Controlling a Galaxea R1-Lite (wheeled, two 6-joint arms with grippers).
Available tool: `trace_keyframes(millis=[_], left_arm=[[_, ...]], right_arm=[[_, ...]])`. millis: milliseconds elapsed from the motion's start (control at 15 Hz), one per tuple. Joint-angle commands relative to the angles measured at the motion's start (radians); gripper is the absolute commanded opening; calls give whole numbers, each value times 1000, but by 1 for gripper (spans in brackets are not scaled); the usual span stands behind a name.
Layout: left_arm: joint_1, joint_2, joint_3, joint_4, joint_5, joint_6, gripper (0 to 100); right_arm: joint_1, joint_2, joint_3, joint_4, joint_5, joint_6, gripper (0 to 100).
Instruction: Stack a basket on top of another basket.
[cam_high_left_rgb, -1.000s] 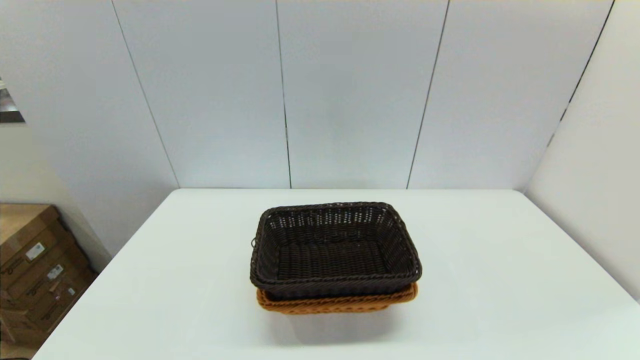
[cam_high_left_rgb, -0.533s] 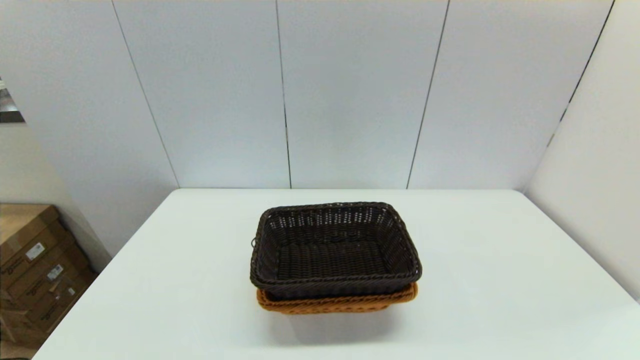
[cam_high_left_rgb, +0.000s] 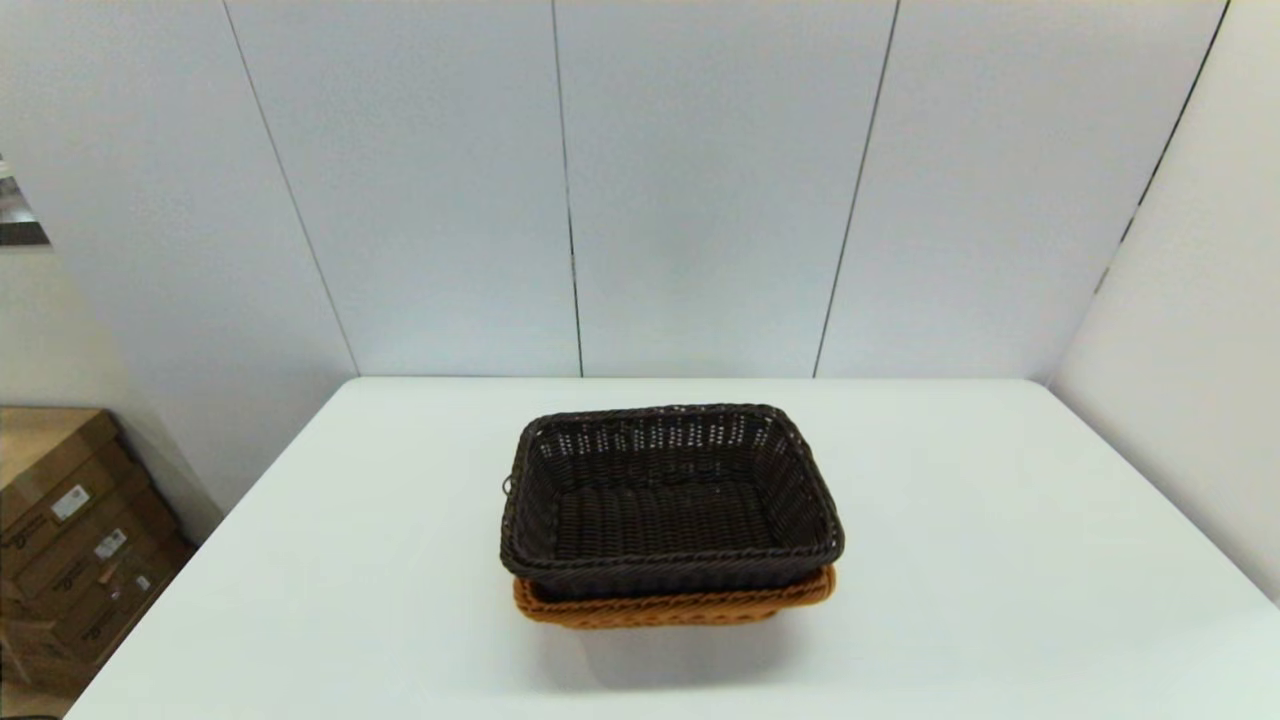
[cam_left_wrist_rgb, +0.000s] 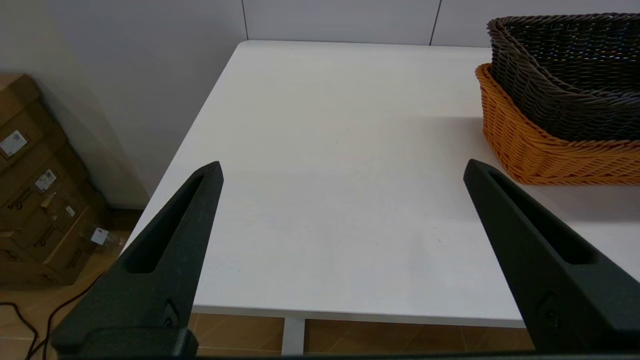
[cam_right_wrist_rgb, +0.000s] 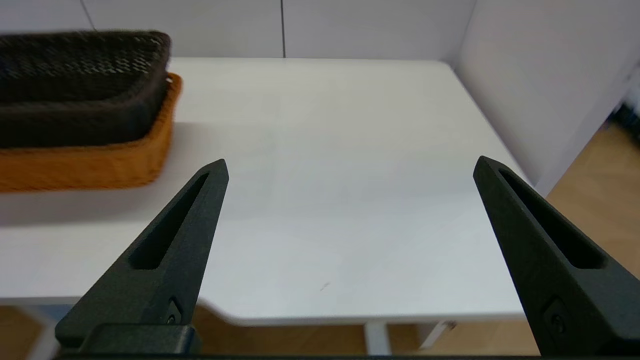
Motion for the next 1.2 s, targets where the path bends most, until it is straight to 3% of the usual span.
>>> trace_keyframes(millis=[67, 333, 1200], left_arm=[[0, -2, 0, 0, 0, 1, 100], [0, -2, 0, 0, 0, 2, 100], [0, -2, 0, 0, 0, 1, 100]], right_arm=[[0, 0, 189, -223, 1, -42, 100], [0, 0, 226, -241, 59, -26, 100], [0, 0, 229, -250, 55, -9, 100]])
